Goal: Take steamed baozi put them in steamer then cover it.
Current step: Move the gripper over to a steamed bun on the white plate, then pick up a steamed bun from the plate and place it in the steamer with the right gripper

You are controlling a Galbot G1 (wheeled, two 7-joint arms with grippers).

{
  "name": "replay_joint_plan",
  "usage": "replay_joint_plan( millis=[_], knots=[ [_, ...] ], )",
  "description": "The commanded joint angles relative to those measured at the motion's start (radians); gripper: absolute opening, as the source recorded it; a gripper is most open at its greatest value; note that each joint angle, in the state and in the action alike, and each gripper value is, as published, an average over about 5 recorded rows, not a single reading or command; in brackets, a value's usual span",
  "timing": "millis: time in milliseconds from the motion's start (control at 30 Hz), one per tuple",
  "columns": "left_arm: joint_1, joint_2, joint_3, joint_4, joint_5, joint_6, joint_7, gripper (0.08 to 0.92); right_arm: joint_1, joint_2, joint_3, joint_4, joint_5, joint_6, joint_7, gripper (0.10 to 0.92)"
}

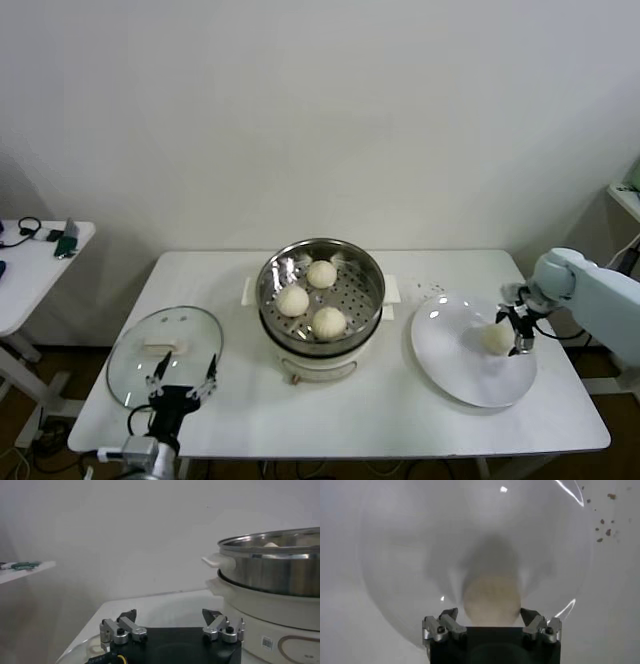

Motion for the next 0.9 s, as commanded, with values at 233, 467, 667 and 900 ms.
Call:
replay_joint_plan(
  millis=[233, 467, 667, 900],
  knots=[
    [0.002, -0.002, -0.001, -0.001, 0.001, 0.000, 0.000, 0.823, -0.015, 0.051, 0.027, -0.063, -0.015, 0.011, -0.017, 0.820],
    [0.004, -0.003, -0.003, -0.003, 0.001, 0.000, -0.001, 0.823, -0.010, 0.044, 0.022, -0.055, -0.011, 0.009, -0.035, 0.721],
    [0.005, -0.005, -0.003, -0.006, 0.001, -0.001, -0.001, 0.823, 0.020, 0.031, -0.005, -0.042, 0.033, -0.003, -0.035, 0.683],
    [0.008, -0.007, 0.003, -0.016, 0.000, 0.000, 0.004, 0.823, 0.253, 0.017, -0.243, 0.006, 0.270, -0.074, -0.032, 0.679]
  ],
)
